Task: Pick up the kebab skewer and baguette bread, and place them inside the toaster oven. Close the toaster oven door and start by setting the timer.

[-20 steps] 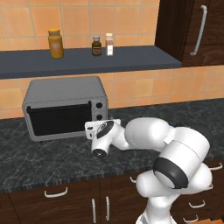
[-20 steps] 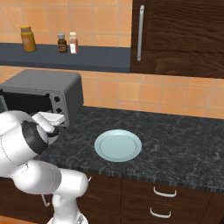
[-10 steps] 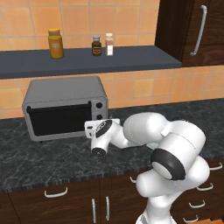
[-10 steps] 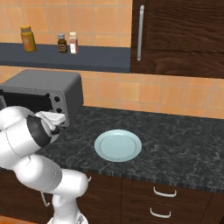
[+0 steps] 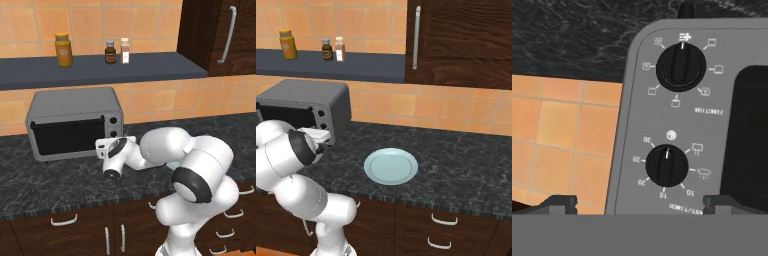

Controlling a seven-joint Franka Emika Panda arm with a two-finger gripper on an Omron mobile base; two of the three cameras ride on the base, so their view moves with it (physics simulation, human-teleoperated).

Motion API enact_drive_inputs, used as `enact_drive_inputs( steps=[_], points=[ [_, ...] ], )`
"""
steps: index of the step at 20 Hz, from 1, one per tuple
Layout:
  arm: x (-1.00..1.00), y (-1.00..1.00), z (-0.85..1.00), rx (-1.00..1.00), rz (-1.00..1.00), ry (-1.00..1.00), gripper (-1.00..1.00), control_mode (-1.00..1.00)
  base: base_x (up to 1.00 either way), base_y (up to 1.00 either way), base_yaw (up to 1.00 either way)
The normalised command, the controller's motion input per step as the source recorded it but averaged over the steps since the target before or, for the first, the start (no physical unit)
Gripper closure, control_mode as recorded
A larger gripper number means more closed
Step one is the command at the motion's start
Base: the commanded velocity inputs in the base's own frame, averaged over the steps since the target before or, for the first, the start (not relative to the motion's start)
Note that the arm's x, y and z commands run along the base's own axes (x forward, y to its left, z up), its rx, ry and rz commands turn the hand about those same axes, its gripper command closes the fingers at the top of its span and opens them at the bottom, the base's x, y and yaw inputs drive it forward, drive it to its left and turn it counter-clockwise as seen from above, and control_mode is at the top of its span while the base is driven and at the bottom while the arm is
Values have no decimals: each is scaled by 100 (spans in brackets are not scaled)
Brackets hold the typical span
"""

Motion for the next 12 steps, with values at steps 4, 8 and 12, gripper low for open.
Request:
enact_drive_inputs(
  steps=[4,8,12],
  points=[
    [3,0,-10,0,0,0,-100,-100,0,0,0],
    [12,0,-6,0,0,0,-100,-100,0,0,0],
    [26,1,-9,0,0,0,-100,-100,0,0,0]
  ],
)
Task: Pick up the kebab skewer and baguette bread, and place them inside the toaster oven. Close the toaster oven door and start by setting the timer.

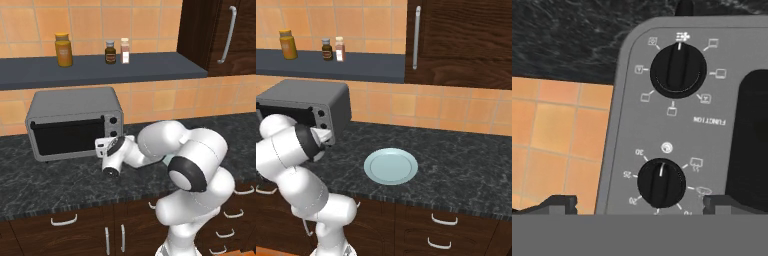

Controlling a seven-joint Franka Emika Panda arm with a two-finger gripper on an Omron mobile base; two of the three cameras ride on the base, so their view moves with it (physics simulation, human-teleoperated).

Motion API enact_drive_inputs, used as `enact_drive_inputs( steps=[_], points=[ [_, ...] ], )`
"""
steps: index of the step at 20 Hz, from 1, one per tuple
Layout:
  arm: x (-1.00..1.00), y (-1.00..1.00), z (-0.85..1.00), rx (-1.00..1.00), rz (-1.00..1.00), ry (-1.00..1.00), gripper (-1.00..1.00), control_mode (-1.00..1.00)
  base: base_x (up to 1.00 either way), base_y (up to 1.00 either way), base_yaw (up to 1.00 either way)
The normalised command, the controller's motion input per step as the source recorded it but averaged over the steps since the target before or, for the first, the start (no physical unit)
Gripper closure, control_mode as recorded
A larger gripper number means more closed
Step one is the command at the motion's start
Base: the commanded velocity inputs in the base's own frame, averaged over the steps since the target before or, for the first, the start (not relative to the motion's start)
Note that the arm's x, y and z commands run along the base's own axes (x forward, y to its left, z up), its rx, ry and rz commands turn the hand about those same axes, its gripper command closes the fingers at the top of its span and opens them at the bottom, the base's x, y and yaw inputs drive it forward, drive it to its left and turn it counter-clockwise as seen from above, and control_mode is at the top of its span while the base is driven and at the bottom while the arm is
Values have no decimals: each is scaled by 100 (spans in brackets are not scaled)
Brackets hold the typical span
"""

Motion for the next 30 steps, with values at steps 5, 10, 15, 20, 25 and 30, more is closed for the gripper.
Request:
enact_drive_inputs(
  steps=[5,10,15,20,25,30],
  points=[
    [21,1,-12,-1,0,0,-100,-100,0,0,0],
    [8,5,-16,-3,0,0,-100,-100,0,0,0],
    [3,8,-12,-2,0,0,-100,-100,0,0,0],
    [0,0,-11,-4,0,0,-100,-100,0,0,0],
    [0,0,-6,-1,0,-2,-100,-100,0,0,0],
    [-10,0,-5,0,0,-3,-100,-100,0,0,0]
  ],
)
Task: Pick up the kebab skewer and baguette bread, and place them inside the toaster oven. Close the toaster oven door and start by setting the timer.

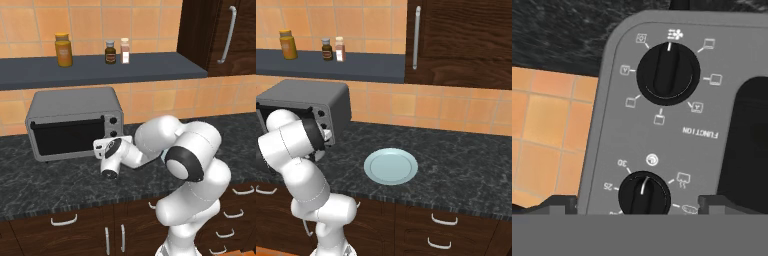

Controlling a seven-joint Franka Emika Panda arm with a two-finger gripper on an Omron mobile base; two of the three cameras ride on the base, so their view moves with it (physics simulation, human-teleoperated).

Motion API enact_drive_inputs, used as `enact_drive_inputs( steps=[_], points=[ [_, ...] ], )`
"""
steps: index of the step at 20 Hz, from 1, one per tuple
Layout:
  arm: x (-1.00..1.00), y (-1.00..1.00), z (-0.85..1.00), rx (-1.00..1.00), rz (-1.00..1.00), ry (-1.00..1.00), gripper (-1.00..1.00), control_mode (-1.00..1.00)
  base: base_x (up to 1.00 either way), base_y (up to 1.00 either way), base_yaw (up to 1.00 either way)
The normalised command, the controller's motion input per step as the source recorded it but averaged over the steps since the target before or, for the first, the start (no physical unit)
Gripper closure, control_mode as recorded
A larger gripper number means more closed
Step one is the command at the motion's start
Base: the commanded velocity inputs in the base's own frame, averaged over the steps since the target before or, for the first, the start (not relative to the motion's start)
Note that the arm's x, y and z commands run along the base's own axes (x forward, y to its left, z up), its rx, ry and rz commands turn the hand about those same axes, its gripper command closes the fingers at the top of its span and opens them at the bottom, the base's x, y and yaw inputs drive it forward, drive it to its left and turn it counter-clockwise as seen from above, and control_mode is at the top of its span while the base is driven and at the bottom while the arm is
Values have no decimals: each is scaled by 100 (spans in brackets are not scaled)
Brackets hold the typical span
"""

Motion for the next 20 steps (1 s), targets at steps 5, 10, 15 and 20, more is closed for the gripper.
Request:
enact_drive_inputs(
  steps=[5,10,15,20],
  points=[
    [2,0,-5,0,0,-3,-100,-100,0,0,0],
    [21,-6,0,0,0,-3,100,-100,0,0,0],
    [31,-10,-2,-1,0,-4,100,-100,0,0,0],
    [40,-19,0,-2,0,-5,100,-100,0,0,0]
  ],
)
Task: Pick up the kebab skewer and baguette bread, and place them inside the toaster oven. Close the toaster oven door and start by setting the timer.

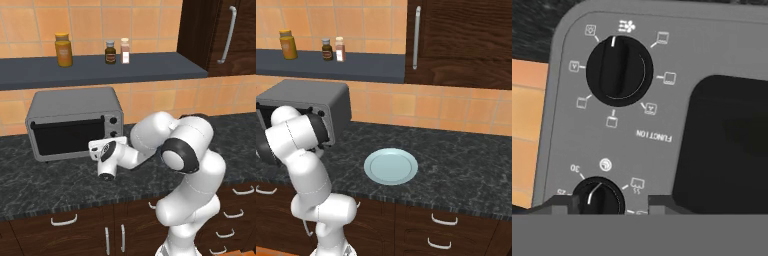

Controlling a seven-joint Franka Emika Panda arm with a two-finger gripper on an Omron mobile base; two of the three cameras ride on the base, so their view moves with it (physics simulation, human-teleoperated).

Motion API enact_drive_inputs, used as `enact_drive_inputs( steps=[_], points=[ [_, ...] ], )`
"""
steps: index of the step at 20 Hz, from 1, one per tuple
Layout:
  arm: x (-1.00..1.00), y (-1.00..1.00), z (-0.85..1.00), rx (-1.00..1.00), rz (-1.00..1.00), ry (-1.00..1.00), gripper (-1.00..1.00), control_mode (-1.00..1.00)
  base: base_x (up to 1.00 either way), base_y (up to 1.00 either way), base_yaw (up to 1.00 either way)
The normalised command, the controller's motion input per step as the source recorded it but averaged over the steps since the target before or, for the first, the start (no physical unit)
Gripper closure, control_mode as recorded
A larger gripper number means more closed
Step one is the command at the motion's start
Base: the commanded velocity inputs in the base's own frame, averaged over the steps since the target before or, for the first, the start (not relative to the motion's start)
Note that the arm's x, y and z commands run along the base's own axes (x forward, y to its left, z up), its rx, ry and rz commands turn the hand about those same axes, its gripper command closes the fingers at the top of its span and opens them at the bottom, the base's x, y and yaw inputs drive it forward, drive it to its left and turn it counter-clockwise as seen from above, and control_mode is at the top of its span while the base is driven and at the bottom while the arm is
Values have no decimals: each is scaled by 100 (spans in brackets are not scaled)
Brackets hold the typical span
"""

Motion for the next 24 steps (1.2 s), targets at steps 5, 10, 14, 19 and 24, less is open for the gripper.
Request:
enact_drive_inputs(
  steps=[5,10,14,19,24],
  points=[
    [22,-15,0,0,1,-6,100,-100,0,0,0],
    [8,-32,8,0,1,-4,100,-100,0,0,0],
    [12,-30,11,0,0,-2,100,-100,0,0,0],
    [6,-28,11,0,0,0,100,-100,0,0,0],
    [0,-28,10,0,0,0,100,-100,0,0,0]
  ],
)
